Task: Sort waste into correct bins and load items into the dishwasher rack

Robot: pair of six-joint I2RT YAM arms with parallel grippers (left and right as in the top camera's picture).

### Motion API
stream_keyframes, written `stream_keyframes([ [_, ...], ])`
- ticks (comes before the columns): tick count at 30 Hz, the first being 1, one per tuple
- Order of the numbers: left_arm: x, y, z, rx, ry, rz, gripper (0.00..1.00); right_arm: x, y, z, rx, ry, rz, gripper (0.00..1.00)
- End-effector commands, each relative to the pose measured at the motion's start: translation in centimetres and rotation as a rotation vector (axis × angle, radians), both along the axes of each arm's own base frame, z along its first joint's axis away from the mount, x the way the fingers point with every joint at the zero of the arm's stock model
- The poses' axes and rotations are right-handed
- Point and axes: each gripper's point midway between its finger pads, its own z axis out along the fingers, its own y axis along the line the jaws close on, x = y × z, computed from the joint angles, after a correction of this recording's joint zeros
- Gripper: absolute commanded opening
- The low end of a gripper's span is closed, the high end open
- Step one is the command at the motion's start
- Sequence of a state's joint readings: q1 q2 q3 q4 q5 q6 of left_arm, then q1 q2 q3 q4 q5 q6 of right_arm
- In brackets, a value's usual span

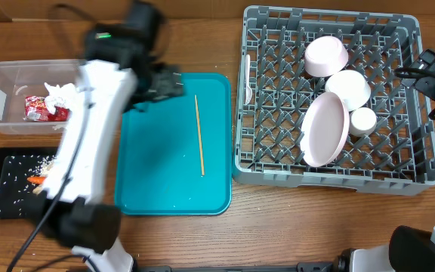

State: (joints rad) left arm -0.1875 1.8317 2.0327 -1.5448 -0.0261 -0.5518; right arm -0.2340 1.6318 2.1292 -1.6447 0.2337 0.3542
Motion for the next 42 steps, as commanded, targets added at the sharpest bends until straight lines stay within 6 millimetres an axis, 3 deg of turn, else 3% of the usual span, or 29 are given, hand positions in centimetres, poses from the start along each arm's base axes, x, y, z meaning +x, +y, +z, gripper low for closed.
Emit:
stream_keyframes([
  [1, -2.3, 7.9, 3.4, 0.064, -0.049, 0.253, 1.0, 1.6, 0.0, 0.7, 0.005, -0.074, 0.017, 1.0],
  [3, -3.9, 10.9, 3.2, 0.072, 0.002, 0.344, 1.0, 2.4, 2.5, 0.5, 0.162, -0.122, 0.031, 1.0],
  [4, -4.6, 12.3, 3.0, 0.066, 0.025, 0.399, 1.0, 1.6, 5.5, -0.2, 0.322, -0.086, 0.097, 1.0],
  [5, -4.9, 13.4, 2.7, 0.048, 0.036, 0.437, 1.0, 1.6, 7.2, -0.1, 0.415, -0.092, 0.128, 1.0],
  [7, -5.5, 14.8, 2.1, -0.01, 0.059, 0.502, 1.0, 2.8, 11.6, 1.9, 0.639, -0.179, 0.274, 1.0],
  [9, -6.1, 16.1, 1.8, -0.037, 0.07, 0.55, 1.0, 2.7, 15.9, 3.5, 0.719, -0.219, 0.525, 1.0],
  [10, -6.3, 16.7, 1.7, -0.036, 0.075, 0.569, 1.0, 2.5, 17.1, 3.2, 0.696, -0.197, 0.572, 1.0],
  [15, -7.0, 18.5, 1.6, -0.037, 0.08, 0.618, 1.0, 1.0, 23.4, -0.1, 0.427, -0.021, 0.633, 1.0],
  [16, -7.0, 18.5, 1.6, -0.037, 0.08, 0.617, 1.0, 0.5, 26.1, -1.0, 0.356, 0.01, 0.657, 1.0],
  [19, -7.0, 18.4, 1.5, -0.036, 0.081, 0.615, 1.0, 0.0, 31.1, -3.5, 0.236, 0.056, 0.662, 1.0],
  [20, -7.0, 18.4, 1.5, -0.036, 0.081, 0.608, 1.0, -0.1, 33.7, -5.0, 0.202, 0.081, 0.704, 1.0],
  [22, -7.0, 18.4, 1.5, -0.03, 0.084, 0.582, 1.0, -0.2, 36.8, -7.7, 0.159, 0.133, 0.772, 1.0],
  [26, -7.6, 18.2, 0.4, -0.027, 0.13, 0.542, 1.0, -0.4, 41.9, -14.8, 0.08, 0.256, 0.847, 1.0],
  [29, -8.1, 18.0, -0.9, -0.033, 0.177, 0.542, 1.0, 0.0, 43.9, -18.7, 0.064, 0.303, 0.856, 0.96],
  [32, -8.3, 17.9, -1.9, -0.035, 0.202, 0.542, 1.0, 0.6, 44.7, -21.2, 0.053, 0.327, 0.854, 0.93],
  [36, -8.4, 17.9, -2.9, -0.037, 0.221, 0.542, 1.0, 1.7, 46.0, -24.0, 0.048, 0.323, 0.872, 0.88],
  [42, -8.4, 17.9, -2.9, -0.034, 0.219, 0.542, 1.0, 2.7, 47.0, -26.3, 0.051, 0.31, 0.88, 0.85],
])
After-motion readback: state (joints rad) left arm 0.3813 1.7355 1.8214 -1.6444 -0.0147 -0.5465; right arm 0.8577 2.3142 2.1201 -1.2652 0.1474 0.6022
